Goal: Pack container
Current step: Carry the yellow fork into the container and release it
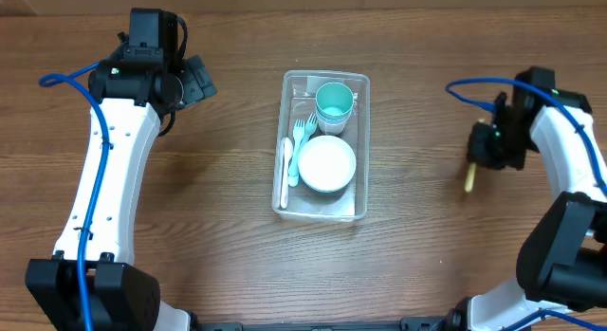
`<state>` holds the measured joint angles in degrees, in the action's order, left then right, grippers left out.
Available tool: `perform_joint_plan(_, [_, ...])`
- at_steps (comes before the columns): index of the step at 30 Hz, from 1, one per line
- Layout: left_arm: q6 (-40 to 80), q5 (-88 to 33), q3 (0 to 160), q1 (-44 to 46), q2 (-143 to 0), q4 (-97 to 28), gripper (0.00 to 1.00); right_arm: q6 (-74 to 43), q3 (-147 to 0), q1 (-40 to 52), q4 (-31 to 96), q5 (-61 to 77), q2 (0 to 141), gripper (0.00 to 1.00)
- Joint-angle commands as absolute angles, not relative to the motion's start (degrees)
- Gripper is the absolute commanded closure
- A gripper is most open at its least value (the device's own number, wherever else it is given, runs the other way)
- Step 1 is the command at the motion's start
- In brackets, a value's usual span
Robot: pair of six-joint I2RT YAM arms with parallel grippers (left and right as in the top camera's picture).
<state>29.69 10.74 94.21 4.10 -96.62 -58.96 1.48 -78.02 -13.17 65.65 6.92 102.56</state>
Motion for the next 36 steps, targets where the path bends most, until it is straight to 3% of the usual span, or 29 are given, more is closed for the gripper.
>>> perform_joint_plan(1, [30.3, 10.9, 94.8, 4.1, -96.2, -58.9, 0.0, -2.4, -82.0, -6.8, 66.6, 9.7, 99.0, 0.96])
perform_joint_plan(7, [30.3, 10.9, 94.8, 4.1, -96.2, -58.9, 0.0, -10.2, -83.7, 8.8, 65.8, 12.3, 93.6, 0.96])
perform_joint_plan(16, [30.3, 10.9, 94.8, 4.1, -96.2, -58.9, 0.0, -18.6, -83.6, 30.0, 53.0, 6.6, 93.7, 0.96])
perform_joint_plan(24, [30.3, 10.9, 94.8, 4.1, -96.2, -58.9, 0.0, -23.7, -83.6, 37.7, 43.9, 4.1, 102.6, 0.96])
perform_joint_plan(31, [30.3, 10.9, 94.8, 4.1, -96.2, -58.9, 0.0, -24.1, -83.5, 38.3, 42.5, 4.8, 104.6, 0.96])
perform_joint_plan(32, [30.3, 10.9, 94.8, 4.1, -96.2, -58.9, 0.0, -24.1, -83.5, 38.3, 42.5, 4.8, 104.6, 0.91])
perform_joint_plan(33, [30.3, 10.9, 94.8, 4.1, -96.2, -58.9, 0.0, -24.1, -83.5, 38.3, 42.5, 4.8, 104.6, 0.65])
perform_joint_plan(34, [30.3, 10.9, 94.8, 4.1, -96.2, -58.9, 0.0, -24.1, -83.5, 38.3, 42.5, 4.8, 104.6, 0.01])
perform_joint_plan(36, [30.3, 10.9, 94.8, 4.1, -96.2, -58.9, 0.0, -24.0, -83.5, 38.3, 42.5, 5.1, 104.6, 0.0])
